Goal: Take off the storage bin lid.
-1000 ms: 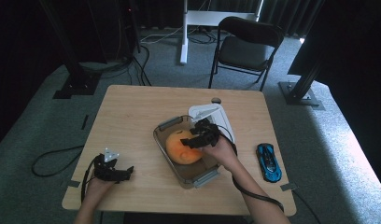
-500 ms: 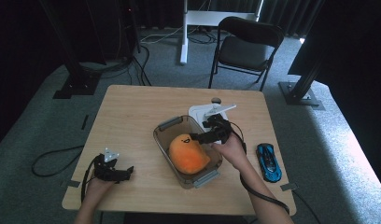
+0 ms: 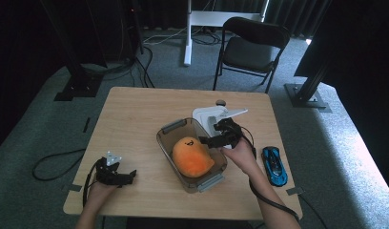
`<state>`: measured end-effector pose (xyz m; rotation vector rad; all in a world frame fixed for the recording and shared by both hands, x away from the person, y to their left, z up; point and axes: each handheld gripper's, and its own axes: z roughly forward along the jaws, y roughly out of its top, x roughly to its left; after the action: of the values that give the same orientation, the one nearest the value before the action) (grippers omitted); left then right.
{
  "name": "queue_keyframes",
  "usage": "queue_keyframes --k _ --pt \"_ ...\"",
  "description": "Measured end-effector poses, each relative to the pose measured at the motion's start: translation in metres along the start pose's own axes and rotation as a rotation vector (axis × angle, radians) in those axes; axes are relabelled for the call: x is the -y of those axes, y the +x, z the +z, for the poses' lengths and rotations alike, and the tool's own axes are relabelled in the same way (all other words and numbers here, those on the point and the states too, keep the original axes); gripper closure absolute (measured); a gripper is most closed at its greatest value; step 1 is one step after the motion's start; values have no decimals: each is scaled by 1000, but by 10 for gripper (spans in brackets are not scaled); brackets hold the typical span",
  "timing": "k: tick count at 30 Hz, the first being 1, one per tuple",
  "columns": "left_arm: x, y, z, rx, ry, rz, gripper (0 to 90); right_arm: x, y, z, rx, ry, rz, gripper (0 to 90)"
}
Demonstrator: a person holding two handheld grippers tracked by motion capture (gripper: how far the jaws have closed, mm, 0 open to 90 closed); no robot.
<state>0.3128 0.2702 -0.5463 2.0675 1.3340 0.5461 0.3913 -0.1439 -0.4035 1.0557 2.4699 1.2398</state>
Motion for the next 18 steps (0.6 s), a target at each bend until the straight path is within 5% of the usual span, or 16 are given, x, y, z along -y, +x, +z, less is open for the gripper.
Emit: queue_keyframes --k 18 --pt "0 0 0 0 1 2 11 19 -20 -17 76 -39 52 110"
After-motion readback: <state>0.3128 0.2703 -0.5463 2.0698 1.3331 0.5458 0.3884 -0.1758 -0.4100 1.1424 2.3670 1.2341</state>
